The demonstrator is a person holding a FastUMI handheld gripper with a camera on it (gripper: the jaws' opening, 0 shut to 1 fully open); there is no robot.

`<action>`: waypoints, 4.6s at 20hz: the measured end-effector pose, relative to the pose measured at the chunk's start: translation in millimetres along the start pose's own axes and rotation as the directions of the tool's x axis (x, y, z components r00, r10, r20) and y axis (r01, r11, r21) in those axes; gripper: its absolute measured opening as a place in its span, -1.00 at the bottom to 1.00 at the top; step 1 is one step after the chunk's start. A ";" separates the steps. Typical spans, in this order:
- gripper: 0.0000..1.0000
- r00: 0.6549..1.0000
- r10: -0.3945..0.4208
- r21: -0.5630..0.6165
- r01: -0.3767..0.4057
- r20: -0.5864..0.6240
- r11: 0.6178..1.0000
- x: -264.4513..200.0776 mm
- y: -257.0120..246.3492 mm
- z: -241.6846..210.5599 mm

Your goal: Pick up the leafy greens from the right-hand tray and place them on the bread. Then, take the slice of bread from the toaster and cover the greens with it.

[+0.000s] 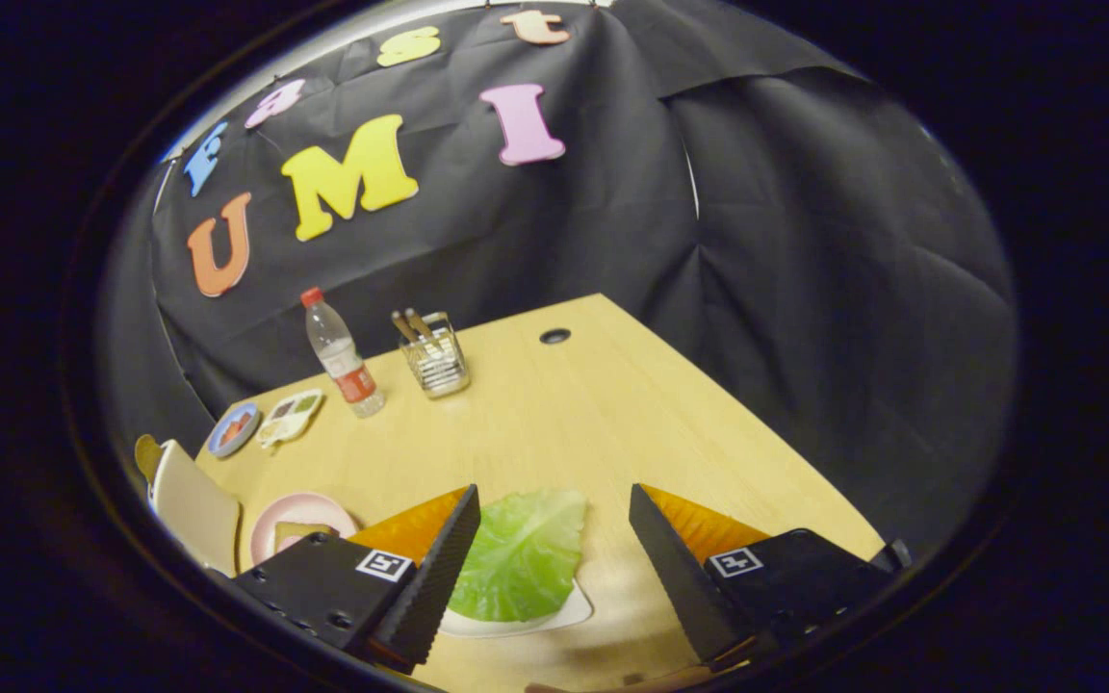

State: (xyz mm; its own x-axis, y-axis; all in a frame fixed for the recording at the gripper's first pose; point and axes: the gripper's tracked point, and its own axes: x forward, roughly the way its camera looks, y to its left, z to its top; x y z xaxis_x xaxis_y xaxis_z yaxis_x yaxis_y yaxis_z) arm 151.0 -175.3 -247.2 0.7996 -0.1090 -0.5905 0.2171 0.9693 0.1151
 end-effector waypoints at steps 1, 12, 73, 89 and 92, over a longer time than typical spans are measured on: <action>0.92 0.999 -0.007 -0.002 0.007 -0.038 1.000 9.6 -0.9 -6.7; 0.04 0.980 -0.045 -0.096 0.026 -0.196 0.995 49.9 6.4 -33.1; -1.00 0.974 0.209 -0.314 -0.226 -0.090 0.922 -0.4 280.6 -101.3; 0.93 0.984 0.177 -0.323 -0.172 -0.014 0.931 -34.6 276.7 -96.7; 0.92 0.981 0.189 -0.348 -0.165 0.035 0.923 -61.4 292.3 -89.9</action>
State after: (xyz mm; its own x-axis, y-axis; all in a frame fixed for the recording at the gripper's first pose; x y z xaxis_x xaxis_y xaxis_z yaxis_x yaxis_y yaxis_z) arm 115.0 134.5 -249.0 0.8456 0.0680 -0.5295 -0.1260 0.9893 -0.0741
